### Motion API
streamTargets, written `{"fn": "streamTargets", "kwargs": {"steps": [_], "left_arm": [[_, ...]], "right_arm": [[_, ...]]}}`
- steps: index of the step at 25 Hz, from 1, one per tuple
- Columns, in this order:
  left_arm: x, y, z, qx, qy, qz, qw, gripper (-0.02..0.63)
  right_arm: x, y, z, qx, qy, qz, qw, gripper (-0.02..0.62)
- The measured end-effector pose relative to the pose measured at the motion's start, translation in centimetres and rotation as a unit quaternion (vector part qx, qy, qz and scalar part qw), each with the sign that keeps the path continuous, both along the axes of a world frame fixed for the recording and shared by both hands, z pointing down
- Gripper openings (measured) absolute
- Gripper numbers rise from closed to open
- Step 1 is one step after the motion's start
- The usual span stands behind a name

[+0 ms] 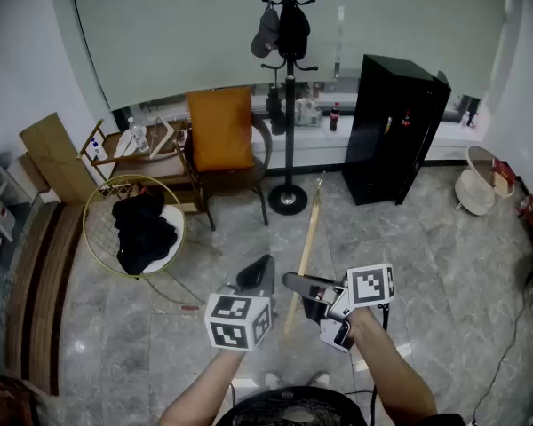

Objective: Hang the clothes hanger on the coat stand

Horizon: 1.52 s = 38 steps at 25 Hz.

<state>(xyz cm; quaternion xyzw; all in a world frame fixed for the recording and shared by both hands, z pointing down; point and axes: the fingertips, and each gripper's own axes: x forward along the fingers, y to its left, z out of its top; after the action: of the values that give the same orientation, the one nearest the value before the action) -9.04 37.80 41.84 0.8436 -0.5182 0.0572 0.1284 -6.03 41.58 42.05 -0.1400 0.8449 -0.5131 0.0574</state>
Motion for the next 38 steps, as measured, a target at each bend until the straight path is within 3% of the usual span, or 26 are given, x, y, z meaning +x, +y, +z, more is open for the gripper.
{"fn": "streamTargets", "kwargs": {"steps": [22,38], "left_arm": [[-2.0,-1.3,0.4,-0.002,0.008,0.016,0.9998,0.005],[2.1,-8.4,1.2,-0.010,0.002,-0.005,0.9999,0.005]], "right_arm": [[-1.7,-1.4,0.2,0.006,0.006,0.008,1.000,0.074],[2.7,-8.7,1.6,-0.024,0.009,-0.012,1.000,0.075]]}}
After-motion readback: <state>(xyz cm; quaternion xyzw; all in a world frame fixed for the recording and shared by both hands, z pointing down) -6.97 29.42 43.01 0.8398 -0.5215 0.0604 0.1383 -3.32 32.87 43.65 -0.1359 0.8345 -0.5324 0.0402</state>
